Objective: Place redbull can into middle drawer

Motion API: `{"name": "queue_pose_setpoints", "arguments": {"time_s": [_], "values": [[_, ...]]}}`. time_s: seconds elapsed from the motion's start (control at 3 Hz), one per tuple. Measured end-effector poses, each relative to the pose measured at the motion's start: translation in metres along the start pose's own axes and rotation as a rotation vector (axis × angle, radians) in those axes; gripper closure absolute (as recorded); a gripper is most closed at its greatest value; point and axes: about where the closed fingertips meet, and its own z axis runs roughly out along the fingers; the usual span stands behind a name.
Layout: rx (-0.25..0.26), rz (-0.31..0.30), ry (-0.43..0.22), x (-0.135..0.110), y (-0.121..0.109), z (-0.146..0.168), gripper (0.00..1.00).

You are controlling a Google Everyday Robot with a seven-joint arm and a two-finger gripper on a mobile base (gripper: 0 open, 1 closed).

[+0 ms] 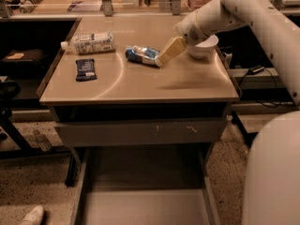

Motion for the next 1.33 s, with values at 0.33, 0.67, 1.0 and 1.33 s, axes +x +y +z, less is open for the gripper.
{"name": "queue_pose_setpoints", "arguments": {"time_s": [0.33,0.67,1.0,1.33], "values": [[-0.029,-0.013,0.048,-0.004,0.001,0.024,0.00],[-0.051,-0.020,0.085,-0.005,0.001,0.043,0.00],[-0.067,-0.013,0.104,-0.003,0.001,0.058,0.00],[-0.074,-0.003,0.116,-0.001,0.001,0.067,0.00]]}}
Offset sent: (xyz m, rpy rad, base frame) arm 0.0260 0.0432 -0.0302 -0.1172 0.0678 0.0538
